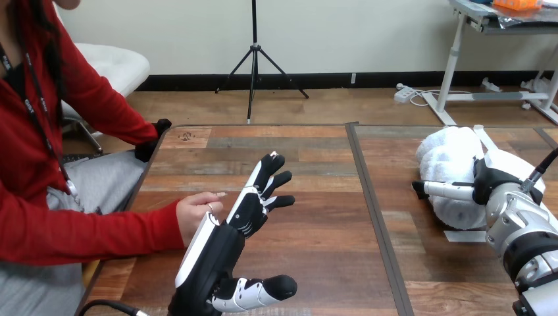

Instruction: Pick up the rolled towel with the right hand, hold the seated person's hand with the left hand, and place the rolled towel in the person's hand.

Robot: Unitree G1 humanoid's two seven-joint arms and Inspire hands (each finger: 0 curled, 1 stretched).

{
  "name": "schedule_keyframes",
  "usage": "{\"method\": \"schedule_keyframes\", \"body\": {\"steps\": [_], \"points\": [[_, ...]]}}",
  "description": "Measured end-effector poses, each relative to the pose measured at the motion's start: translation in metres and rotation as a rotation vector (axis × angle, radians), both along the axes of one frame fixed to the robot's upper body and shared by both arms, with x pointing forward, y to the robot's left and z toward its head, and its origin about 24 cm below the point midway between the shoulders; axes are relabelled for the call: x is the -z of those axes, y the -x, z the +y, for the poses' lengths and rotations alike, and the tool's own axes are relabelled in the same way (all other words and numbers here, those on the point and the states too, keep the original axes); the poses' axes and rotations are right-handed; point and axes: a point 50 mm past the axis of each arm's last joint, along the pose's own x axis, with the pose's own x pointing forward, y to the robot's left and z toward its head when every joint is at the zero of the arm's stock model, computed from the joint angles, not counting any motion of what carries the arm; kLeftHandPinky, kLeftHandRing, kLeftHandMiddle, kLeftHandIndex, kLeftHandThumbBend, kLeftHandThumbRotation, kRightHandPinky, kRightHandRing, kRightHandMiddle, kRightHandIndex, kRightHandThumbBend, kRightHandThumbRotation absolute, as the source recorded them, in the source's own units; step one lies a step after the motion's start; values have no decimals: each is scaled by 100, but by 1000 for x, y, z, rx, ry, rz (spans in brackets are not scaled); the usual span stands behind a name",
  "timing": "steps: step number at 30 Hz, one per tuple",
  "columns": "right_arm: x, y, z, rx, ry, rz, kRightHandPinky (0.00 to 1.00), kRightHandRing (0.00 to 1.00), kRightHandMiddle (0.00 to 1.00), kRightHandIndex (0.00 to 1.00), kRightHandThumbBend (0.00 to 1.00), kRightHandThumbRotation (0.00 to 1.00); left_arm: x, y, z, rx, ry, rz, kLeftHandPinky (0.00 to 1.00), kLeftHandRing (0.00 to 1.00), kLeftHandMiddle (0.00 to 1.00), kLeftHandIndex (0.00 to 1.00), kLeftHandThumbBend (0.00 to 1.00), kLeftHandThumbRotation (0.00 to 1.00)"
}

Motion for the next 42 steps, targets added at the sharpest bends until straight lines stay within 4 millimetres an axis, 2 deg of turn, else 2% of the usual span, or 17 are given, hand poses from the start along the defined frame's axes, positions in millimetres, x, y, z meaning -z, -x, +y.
{"method": "schedule_keyframes", "body": {"steps": [20, 23, 29, 31, 34, 38, 41, 42], "points": [[10, 5, 5, 40, 15, -44, 43, 79, 93, 92, 100, 64, -7, -1, 2, -7, 34, -32, 83, 94, 99, 99, 100, 73], [12, 7, 5, 46, 17, -56, 42, 76, 93, 91, 97, 57, -7, -1, 2, -8, 38, -32, 83, 94, 99, 99, 100, 72], [15, 9, 5, 56, 14, -87, 41, 65, 89, 86, 84, 34, -7, 2, 5, -16, 59, -29, 82, 93, 98, 98, 100, 71], [16, 10, 4, 56, 20, -100, 37, 58, 87, 84, 79, 22, -7, 3, 6, -18, 62, -29, 82, 93, 98, 98, 100, 72], [17, 12, 3, 60, 34, -122, 31, 45, 83, 79, 72, 9, -7, 3, 7, -23, 62, -29, 81, 92, 97, 97, 100, 73], [19, 14, 2, 67, 52, -156, 27, 38, 80, 76, 68, 4, -7, 3, 9, -32, 61, -32, 80, 91, 96, 96, 100, 74], [20, 16, 1, 68, 61, -185, 26, 37, 78, 74, 67, 2, -8, 3, 10, -39, 63, -36, 80, 91, 96, 96, 100, 74], [20, 16, 1, 68, 62, -193, 27, 40, 76, 72, 67, 1, -8, 3, 10, -41, 63, -37, 80, 91, 96, 96, 100, 74]]}}
